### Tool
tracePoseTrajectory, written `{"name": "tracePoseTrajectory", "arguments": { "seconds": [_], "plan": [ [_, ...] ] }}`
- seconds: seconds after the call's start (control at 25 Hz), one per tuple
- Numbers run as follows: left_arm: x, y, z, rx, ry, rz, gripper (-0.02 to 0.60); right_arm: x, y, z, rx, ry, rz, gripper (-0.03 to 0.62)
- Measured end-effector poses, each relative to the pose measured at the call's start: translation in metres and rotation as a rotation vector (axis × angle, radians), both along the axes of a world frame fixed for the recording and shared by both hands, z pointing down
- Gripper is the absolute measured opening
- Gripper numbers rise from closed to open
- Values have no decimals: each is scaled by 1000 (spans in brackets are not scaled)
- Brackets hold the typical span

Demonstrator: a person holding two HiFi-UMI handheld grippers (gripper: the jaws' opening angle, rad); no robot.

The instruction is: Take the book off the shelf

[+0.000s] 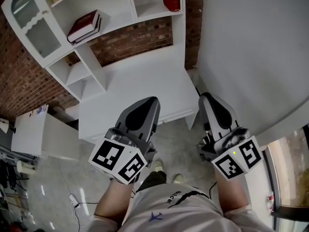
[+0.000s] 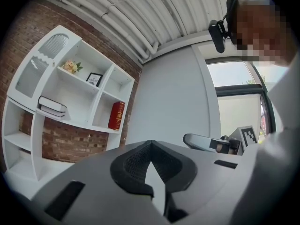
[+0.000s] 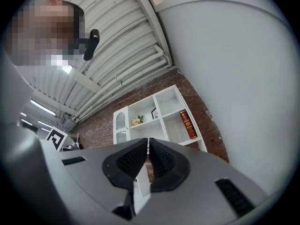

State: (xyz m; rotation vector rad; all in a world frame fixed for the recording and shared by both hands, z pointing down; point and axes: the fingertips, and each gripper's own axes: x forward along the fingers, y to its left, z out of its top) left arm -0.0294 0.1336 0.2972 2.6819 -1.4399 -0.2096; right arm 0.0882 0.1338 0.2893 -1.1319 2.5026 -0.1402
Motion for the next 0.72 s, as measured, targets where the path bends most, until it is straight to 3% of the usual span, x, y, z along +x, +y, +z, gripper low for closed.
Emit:
{"name": "tracePoseTrajectory", "arguments": {
  "seconds": [0.4,0.72],
  "plan": [
    [11,-47,10,-14,7,53,11,-15,-41,15,-41,74,8,20],
    [-18,-120,11,8,12,77,11,-53,-112,16,-36,112,31,21]
  ]
}}
